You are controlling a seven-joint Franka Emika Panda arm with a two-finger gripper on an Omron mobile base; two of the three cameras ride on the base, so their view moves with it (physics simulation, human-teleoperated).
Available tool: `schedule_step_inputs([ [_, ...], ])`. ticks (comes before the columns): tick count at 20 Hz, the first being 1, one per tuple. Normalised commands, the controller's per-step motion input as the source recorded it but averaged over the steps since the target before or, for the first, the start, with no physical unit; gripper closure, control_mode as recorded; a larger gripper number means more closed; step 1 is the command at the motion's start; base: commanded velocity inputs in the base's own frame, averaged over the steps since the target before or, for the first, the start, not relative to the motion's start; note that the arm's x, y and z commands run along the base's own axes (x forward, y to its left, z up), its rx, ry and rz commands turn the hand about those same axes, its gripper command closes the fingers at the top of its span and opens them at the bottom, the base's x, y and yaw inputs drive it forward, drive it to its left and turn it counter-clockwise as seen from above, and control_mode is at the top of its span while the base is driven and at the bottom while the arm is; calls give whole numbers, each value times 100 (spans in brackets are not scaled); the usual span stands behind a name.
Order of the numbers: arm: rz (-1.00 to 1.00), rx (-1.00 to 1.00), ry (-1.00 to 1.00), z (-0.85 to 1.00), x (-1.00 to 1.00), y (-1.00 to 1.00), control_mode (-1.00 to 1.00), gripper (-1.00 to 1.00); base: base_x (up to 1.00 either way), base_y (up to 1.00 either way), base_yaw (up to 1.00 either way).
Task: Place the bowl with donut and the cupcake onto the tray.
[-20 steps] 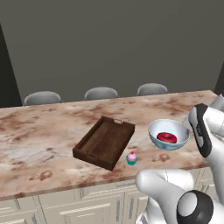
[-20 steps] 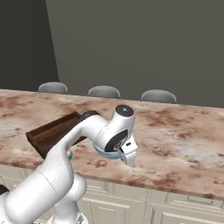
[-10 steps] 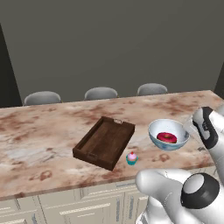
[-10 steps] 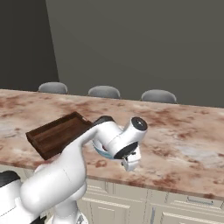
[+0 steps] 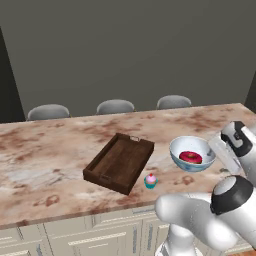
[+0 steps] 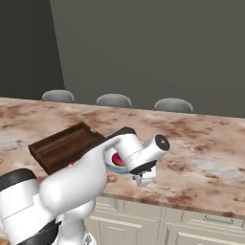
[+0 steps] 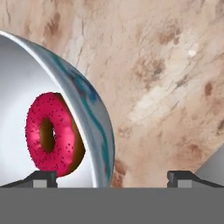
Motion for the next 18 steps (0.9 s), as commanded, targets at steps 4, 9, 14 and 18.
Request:
schedule_step_inputs([
  [4,-4,6,-4,-32,33,0,-100,-100,0,0,0],
  [9,-4,3,-4,-32,33,0,-100,-100,0,0,0],
  [14,-2,2,-2,-19,11,0,-100,100,0,0,0],
  [18,0,0,0,0,0,0,-100,100,0,0,0],
])
